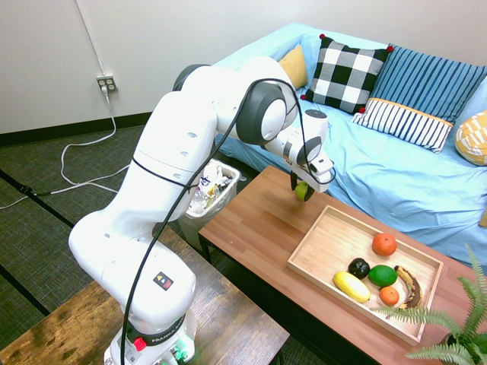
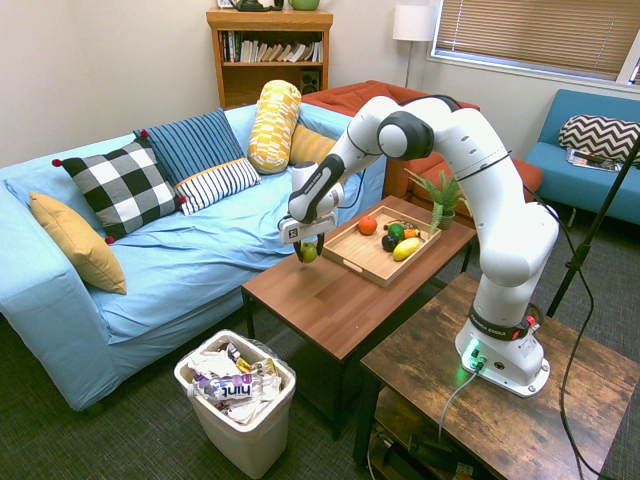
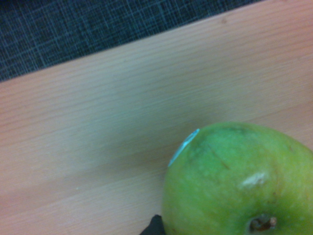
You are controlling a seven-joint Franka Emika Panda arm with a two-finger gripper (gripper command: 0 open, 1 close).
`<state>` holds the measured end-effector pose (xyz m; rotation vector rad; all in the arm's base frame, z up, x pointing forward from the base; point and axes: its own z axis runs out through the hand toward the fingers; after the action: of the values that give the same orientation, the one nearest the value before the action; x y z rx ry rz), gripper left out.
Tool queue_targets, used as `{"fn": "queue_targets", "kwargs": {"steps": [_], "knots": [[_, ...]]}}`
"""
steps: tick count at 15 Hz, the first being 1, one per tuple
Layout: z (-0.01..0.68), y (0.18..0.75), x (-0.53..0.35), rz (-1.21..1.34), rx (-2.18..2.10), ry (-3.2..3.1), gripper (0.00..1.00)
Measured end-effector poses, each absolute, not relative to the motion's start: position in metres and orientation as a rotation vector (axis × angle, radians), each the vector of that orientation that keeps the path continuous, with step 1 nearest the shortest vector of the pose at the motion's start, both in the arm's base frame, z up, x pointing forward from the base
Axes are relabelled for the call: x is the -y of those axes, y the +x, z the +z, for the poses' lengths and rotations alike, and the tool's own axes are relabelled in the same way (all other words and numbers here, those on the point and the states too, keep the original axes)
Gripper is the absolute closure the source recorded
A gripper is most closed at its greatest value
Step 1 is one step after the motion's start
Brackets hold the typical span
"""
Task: Put the apple in the tray
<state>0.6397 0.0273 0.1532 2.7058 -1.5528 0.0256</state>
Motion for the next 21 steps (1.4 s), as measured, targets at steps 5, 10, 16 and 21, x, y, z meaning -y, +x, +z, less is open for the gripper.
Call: {"fn": "queue_targets", "kwargs": {"steps": [5,10,16,21], "knots": [[0.185,0.620,0.034,0.114,1.666,2.620,1.00],[0.176,0.588,0.113,0.132,1.865,2.477,1.00],[0.153,0.556,0.171,0.062,1.977,2.409,1.00],[0.140,0.549,0.182,0.026,1.995,2.419,0.00]]}}
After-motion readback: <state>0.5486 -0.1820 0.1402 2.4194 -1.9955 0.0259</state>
